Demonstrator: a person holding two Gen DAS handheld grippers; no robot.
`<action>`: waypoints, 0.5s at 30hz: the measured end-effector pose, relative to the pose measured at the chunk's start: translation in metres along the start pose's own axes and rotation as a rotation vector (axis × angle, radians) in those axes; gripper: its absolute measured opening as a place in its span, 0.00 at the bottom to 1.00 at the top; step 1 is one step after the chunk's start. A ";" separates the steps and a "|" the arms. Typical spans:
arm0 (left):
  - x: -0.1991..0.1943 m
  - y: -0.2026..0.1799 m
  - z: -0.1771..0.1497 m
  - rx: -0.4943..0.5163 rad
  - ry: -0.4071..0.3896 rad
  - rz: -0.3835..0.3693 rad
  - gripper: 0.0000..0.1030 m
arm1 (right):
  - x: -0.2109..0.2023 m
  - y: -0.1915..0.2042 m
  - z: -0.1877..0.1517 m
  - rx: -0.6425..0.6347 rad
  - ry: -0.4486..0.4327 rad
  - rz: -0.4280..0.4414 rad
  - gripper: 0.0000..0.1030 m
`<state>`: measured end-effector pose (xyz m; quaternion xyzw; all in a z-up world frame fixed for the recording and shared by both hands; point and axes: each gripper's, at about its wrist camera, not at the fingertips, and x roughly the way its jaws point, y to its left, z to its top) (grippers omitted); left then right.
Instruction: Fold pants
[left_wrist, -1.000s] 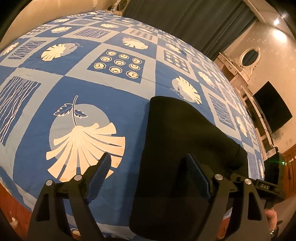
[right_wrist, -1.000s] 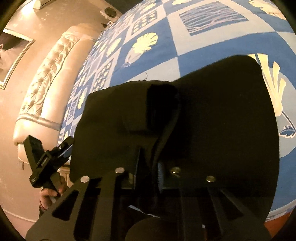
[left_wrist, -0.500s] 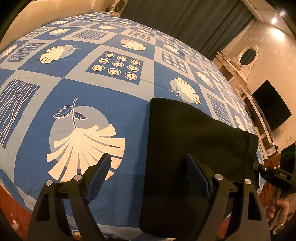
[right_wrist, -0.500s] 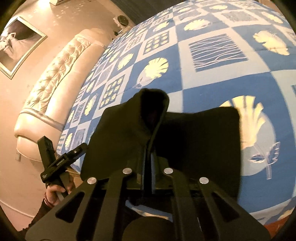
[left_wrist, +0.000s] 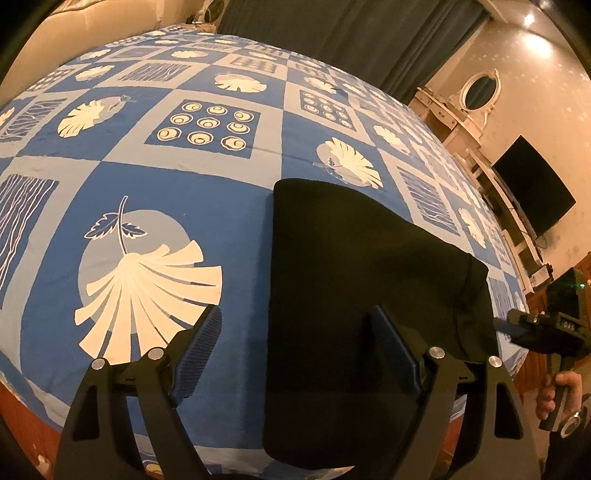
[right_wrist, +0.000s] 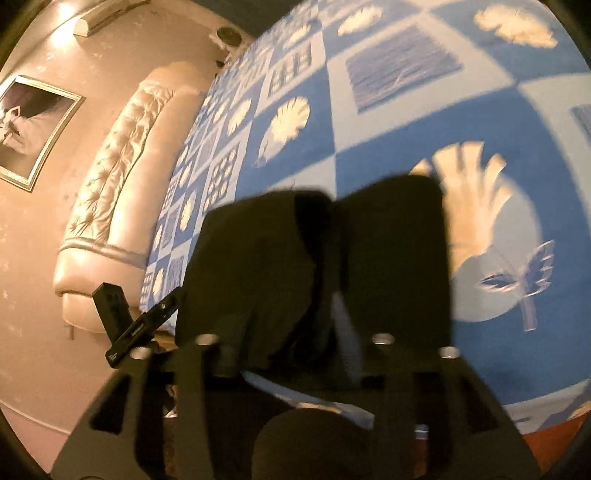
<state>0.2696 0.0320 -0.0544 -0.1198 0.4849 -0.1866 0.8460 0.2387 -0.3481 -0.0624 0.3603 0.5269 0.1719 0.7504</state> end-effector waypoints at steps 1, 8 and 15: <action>0.000 0.001 0.000 -0.005 0.003 -0.001 0.79 | 0.005 0.000 0.000 0.001 0.007 -0.027 0.53; 0.001 0.001 -0.001 -0.009 0.008 -0.005 0.79 | 0.032 0.002 0.006 0.043 0.054 0.018 0.69; 0.002 0.003 -0.001 -0.022 0.016 -0.015 0.79 | 0.049 0.017 0.003 0.008 0.089 0.040 0.39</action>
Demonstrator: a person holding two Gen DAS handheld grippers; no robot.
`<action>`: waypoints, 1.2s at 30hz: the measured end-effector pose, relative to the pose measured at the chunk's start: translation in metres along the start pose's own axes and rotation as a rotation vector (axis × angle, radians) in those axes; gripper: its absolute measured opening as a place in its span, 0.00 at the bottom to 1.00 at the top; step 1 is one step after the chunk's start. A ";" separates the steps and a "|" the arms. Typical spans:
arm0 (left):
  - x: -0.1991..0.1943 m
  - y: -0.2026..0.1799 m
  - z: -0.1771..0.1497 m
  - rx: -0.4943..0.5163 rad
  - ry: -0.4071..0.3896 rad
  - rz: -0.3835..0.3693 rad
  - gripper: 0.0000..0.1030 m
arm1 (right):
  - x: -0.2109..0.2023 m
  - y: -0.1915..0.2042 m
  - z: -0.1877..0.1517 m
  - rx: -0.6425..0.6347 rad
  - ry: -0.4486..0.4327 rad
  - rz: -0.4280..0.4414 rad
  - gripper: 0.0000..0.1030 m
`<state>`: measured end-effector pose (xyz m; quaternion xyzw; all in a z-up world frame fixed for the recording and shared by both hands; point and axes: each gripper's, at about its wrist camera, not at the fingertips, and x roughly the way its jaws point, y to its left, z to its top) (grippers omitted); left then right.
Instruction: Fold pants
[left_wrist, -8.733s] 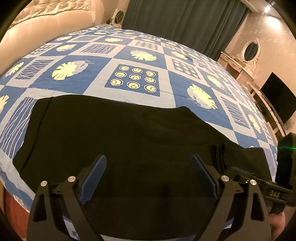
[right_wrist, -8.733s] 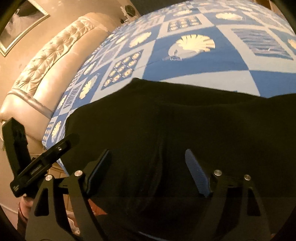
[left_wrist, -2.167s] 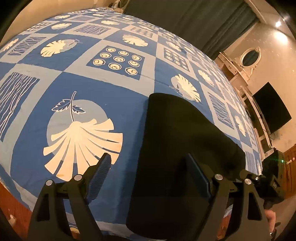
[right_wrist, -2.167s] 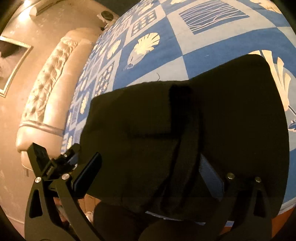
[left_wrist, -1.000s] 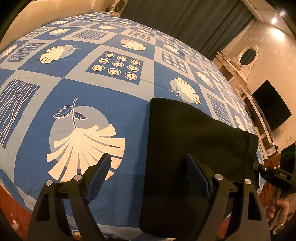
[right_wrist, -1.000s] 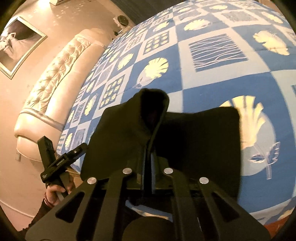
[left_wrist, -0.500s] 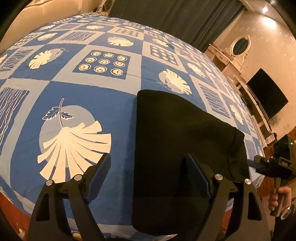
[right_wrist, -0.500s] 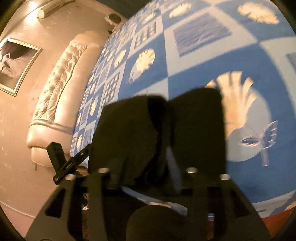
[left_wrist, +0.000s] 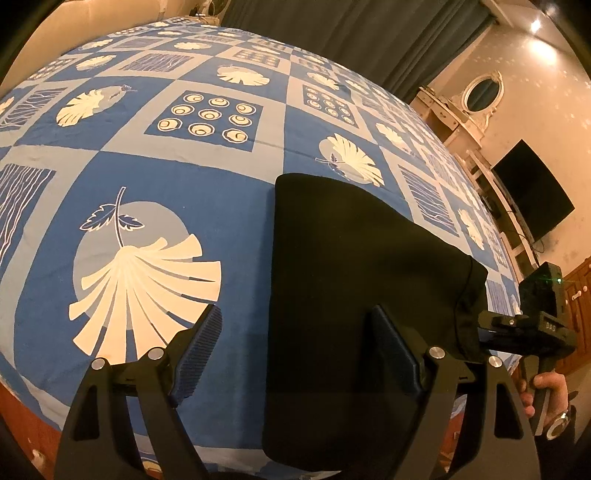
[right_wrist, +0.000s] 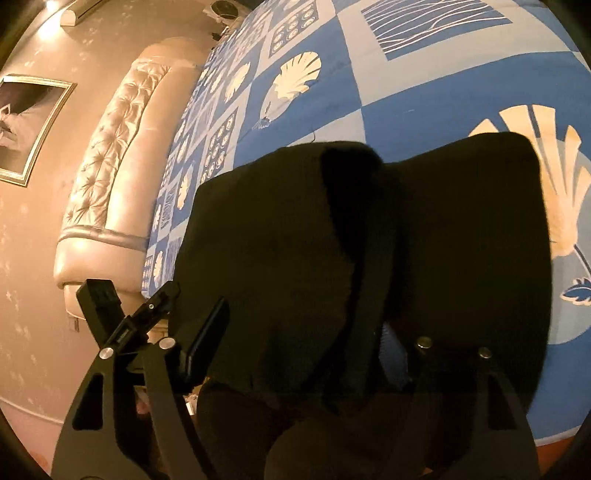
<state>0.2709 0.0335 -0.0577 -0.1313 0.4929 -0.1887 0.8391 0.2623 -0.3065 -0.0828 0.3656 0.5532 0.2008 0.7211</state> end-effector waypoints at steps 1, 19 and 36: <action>0.000 0.000 0.000 0.000 -0.001 0.001 0.79 | 0.005 0.000 -0.001 0.001 0.016 0.001 0.17; 0.002 -0.005 0.000 0.027 0.011 -0.011 0.79 | -0.051 -0.002 -0.005 -0.052 -0.111 0.001 0.12; 0.016 -0.018 -0.007 0.073 0.076 -0.022 0.79 | -0.057 -0.060 -0.005 0.039 -0.115 -0.039 0.12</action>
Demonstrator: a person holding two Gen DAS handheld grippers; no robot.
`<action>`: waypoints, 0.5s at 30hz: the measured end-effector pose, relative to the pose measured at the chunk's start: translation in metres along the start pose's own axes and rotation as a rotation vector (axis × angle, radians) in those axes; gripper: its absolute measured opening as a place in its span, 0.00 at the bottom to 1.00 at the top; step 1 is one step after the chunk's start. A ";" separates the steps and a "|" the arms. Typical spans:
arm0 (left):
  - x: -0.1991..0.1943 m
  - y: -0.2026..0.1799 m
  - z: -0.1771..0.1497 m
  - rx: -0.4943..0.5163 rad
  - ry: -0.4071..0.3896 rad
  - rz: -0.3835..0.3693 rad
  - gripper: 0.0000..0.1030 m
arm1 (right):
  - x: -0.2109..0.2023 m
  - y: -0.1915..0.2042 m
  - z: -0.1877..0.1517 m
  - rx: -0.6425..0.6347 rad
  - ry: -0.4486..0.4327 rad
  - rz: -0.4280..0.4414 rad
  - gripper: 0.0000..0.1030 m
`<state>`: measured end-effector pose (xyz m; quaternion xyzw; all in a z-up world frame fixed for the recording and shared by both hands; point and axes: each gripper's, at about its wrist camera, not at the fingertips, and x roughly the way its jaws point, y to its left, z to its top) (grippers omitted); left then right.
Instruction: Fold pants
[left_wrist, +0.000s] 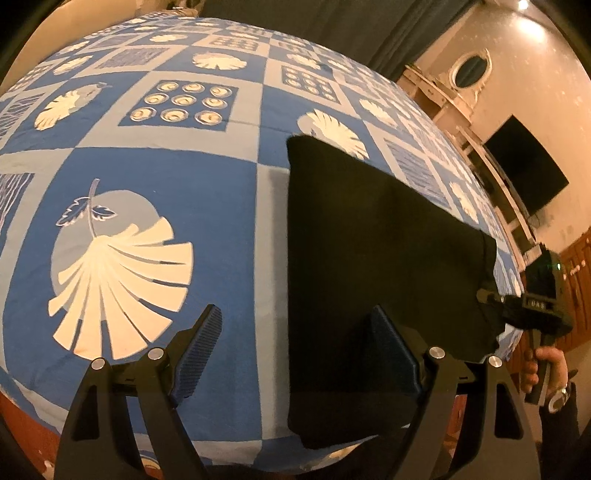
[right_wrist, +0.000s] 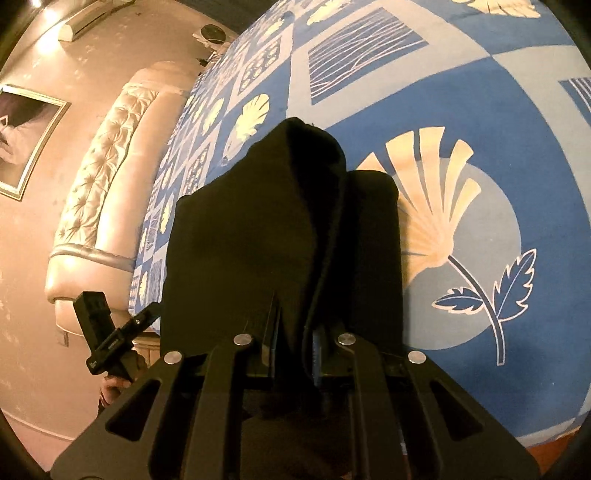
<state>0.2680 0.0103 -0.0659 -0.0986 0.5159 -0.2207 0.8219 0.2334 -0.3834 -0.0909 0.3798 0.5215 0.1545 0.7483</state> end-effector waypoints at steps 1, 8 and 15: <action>0.002 -0.002 -0.001 0.010 0.006 0.000 0.79 | 0.000 0.000 0.000 0.003 0.002 0.008 0.13; 0.007 -0.003 -0.005 0.023 0.028 0.004 0.79 | -0.019 0.006 -0.004 0.008 -0.020 0.053 0.54; 0.005 -0.004 -0.007 0.028 0.035 0.008 0.80 | -0.018 0.009 -0.011 -0.126 0.080 -0.063 0.61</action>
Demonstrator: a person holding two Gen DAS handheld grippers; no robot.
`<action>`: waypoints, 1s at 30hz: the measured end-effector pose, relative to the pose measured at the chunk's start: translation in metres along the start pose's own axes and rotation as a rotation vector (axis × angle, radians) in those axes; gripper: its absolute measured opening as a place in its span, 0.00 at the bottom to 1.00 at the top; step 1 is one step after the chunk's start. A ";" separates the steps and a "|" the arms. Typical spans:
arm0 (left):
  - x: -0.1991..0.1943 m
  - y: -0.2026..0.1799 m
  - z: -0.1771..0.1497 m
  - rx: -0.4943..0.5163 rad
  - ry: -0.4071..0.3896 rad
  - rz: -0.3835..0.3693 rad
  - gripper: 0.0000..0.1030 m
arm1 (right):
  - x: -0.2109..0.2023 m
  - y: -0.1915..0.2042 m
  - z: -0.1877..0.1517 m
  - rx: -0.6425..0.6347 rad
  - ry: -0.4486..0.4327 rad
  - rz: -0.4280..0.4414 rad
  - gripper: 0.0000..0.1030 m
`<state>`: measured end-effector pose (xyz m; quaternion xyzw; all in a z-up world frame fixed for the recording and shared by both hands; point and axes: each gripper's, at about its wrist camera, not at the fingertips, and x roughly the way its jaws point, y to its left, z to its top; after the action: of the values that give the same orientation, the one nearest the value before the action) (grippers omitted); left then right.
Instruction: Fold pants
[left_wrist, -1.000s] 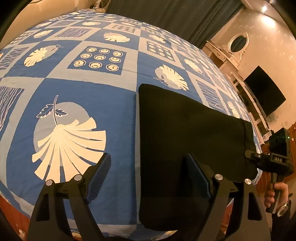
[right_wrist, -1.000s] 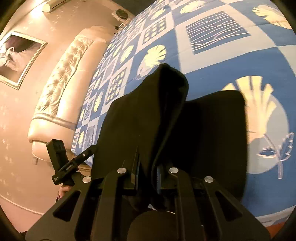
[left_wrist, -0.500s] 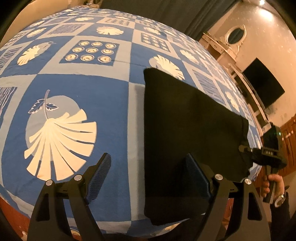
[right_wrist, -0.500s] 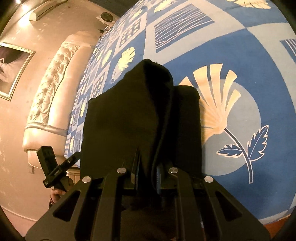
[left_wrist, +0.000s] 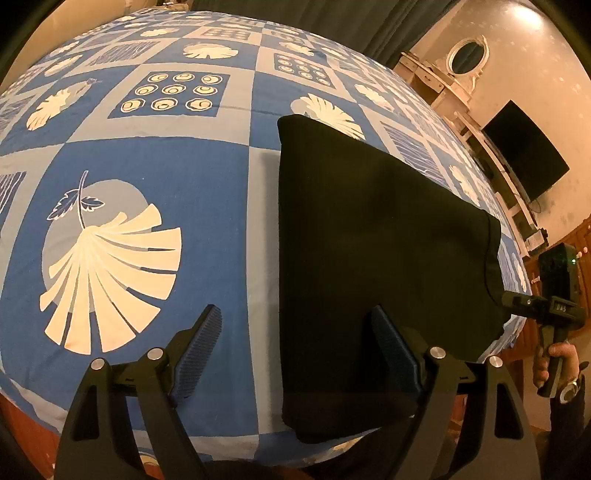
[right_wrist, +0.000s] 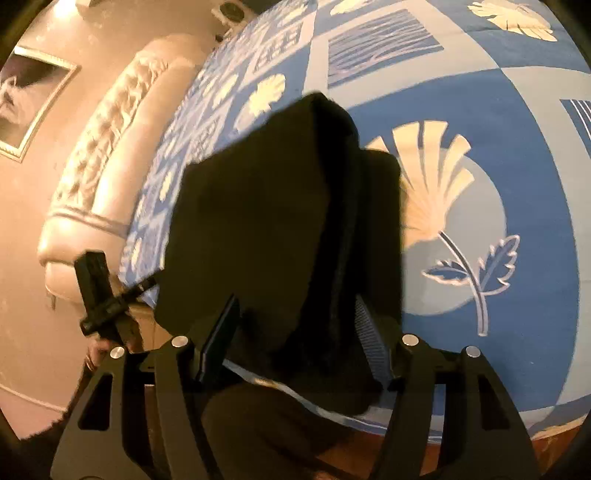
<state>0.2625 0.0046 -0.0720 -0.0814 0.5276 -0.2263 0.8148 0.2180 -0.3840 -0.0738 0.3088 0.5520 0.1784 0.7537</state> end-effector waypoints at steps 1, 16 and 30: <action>-0.001 0.000 0.000 0.003 0.000 0.001 0.80 | -0.005 -0.002 0.001 0.004 -0.002 -0.012 0.61; 0.037 0.046 0.059 -0.161 -0.014 -0.202 0.80 | 0.020 -0.060 0.038 0.228 -0.097 0.229 0.90; 0.081 0.038 0.108 -0.232 -0.038 -0.349 0.83 | 0.046 -0.051 0.071 0.158 -0.129 0.306 0.97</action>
<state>0.3978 -0.0098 -0.1061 -0.2693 0.5126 -0.3003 0.7580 0.2960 -0.4133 -0.1269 0.4583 0.4613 0.2268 0.7251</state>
